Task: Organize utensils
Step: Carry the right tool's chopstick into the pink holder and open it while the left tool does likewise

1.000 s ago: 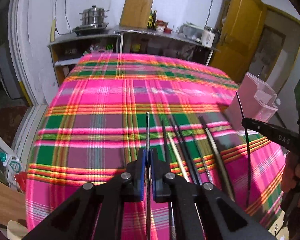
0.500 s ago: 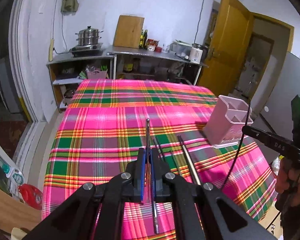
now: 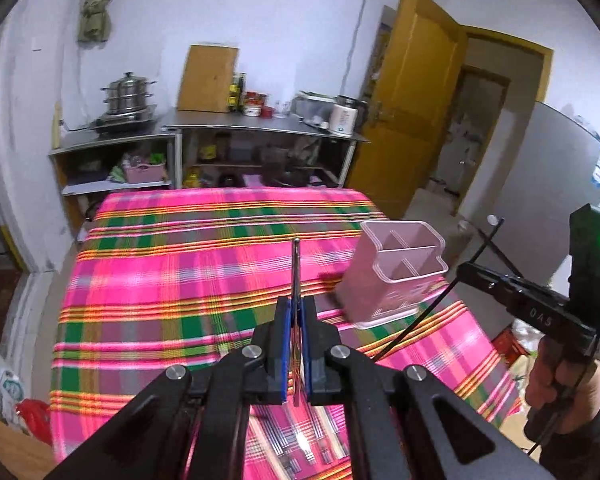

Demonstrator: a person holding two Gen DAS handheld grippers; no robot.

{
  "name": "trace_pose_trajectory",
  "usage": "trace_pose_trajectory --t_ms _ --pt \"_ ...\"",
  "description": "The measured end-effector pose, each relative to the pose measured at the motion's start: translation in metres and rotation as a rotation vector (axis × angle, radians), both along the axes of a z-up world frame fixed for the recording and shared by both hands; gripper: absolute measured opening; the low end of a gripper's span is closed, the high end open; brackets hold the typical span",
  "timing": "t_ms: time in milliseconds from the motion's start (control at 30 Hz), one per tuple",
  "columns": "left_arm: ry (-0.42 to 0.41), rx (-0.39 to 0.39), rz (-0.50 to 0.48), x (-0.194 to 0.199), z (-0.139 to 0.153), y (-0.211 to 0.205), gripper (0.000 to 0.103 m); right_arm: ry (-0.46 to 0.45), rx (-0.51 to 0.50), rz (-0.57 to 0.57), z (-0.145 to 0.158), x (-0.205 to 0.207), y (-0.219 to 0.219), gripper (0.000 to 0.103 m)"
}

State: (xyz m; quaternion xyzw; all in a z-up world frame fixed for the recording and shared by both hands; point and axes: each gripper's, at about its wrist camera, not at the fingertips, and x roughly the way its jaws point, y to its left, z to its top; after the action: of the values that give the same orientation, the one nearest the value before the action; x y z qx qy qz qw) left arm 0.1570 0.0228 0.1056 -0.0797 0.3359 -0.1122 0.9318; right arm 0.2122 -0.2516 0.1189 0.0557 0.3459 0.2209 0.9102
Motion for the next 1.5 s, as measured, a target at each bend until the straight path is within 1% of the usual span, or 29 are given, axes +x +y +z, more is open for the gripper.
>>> trace_pose_trajectory --t_ms 133,300,400,600,733,833,1033,1300,1500 --pt "0.009 -0.037 -0.071 0.022 0.003 -0.03 0.005 -0.007 -0.001 -0.029 0.007 0.004 -0.016 0.005" --pt "0.0 -0.077 -0.123 0.046 0.011 -0.058 0.005 -0.021 0.014 -0.072 0.021 0.015 -0.037 0.005" --pt "-0.018 -0.095 -0.133 0.061 0.023 -0.07 0.005 -0.049 0.03 -0.095 0.036 0.021 -0.049 0.005" --pt "-0.057 -0.128 -0.132 0.086 0.046 -0.08 0.005 -0.108 0.074 -0.144 0.065 0.038 -0.067 0.005" --pt "-0.08 -0.139 -0.125 0.105 0.053 -0.09 0.005 -0.127 0.089 -0.163 0.073 0.051 -0.072 0.005" --pt "-0.08 -0.134 -0.116 0.119 0.048 -0.097 0.005 -0.122 0.083 -0.172 0.068 0.061 -0.07 0.005" --pt "-0.044 -0.136 -0.106 0.145 0.016 -0.108 0.005 -0.064 0.072 -0.182 0.039 0.082 -0.068 0.005" --pt "0.003 -0.1 -0.107 0.156 -0.022 -0.114 0.005 0.038 0.062 -0.173 -0.011 0.098 -0.068 0.005" --pt "0.02 -0.082 -0.087 0.158 -0.037 -0.112 0.006 0.076 0.07 -0.165 -0.027 0.101 -0.069 0.006"
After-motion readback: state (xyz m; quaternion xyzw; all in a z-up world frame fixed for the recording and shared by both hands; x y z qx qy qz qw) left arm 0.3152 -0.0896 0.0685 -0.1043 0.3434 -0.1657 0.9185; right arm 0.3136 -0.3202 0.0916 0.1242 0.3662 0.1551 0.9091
